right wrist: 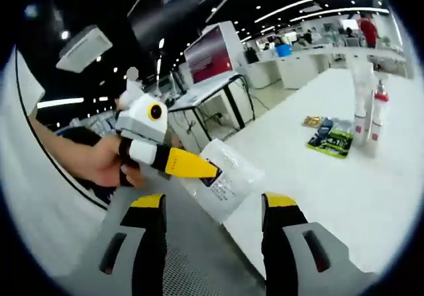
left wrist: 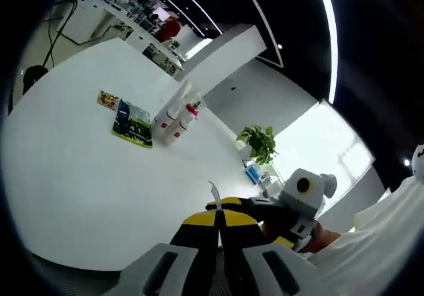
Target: Arrange the skincare products in the storage area until every visible bottle or jar stands upright without overlapping.
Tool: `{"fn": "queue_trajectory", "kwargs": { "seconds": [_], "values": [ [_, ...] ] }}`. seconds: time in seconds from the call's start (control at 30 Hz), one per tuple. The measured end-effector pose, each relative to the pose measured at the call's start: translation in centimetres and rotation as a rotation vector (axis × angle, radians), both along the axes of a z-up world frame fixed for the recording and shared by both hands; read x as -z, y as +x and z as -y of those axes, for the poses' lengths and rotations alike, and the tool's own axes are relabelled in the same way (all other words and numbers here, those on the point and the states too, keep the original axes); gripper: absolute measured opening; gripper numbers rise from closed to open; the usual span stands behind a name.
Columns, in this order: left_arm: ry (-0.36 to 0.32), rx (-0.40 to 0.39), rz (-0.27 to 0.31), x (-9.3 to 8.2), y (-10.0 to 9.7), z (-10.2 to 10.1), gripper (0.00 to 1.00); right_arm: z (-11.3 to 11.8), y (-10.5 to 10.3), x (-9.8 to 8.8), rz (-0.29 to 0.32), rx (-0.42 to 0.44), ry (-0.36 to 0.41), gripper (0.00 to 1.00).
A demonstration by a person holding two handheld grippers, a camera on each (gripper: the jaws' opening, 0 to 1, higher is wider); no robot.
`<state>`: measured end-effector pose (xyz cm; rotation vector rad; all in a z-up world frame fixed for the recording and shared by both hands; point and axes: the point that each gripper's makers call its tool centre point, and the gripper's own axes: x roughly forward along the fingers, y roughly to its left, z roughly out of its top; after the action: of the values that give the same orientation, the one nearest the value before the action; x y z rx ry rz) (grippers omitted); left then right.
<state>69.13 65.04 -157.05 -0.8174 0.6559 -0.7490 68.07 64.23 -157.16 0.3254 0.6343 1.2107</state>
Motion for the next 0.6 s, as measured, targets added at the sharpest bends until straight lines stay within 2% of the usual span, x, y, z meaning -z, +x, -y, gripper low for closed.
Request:
{"fn": "queue_trajectory", "kwargs": {
  "seconds": [0.03,0.07,0.13,0.23,0.3,0.33,0.37,0.47,0.5,0.6],
  "values": [
    [-0.048,-0.003,-0.002,-0.4,0.0,0.0,0.01,0.0,0.1,-0.5,-0.036,0.007,0.046,0.43],
    [-0.082,-0.002,-0.007,-0.7,0.0,0.0,0.01,0.2,0.5,-0.9,-0.098,0.036,0.099,0.39],
    [-0.122,0.001,-0.005,-1.3,0.1,0.1,0.01,0.2,0.7,-1.4,-0.152,0.052,0.153,0.32],
    [-0.195,0.009,-0.004,-2.1,0.0,0.1,0.01,0.1,0.6,-1.8,-0.207,0.061,0.203,0.23],
    [-0.246,0.019,0.003,-2.8,-0.1,0.2,0.01,0.1,0.6,-2.0,-0.242,0.064,0.239,0.11],
    [-0.246,0.02,0.004,-2.9,-0.2,0.3,0.01,0.1,0.5,-1.9,-0.253,0.06,0.244,0.07],
    [-0.241,0.025,0.007,-2.9,-0.3,0.5,0.01,0.1,0.4,-2.0,-0.301,0.068,0.268,0.08],
    [-0.239,0.034,0.005,-2.8,-0.4,0.6,0.02,0.2,0.1,-2.2,-0.322,0.046,0.295,0.01],
    [-0.239,0.035,0.004,-2.8,-0.4,0.6,0.03,0.1,-0.2,-2.4,-0.349,0.037,0.306,0.01],
    [-0.234,0.033,-0.006,-2.7,-0.4,0.8,0.06,0.0,-0.3,-2.1,-0.332,0.032,0.286,0.0]
  ]
}}
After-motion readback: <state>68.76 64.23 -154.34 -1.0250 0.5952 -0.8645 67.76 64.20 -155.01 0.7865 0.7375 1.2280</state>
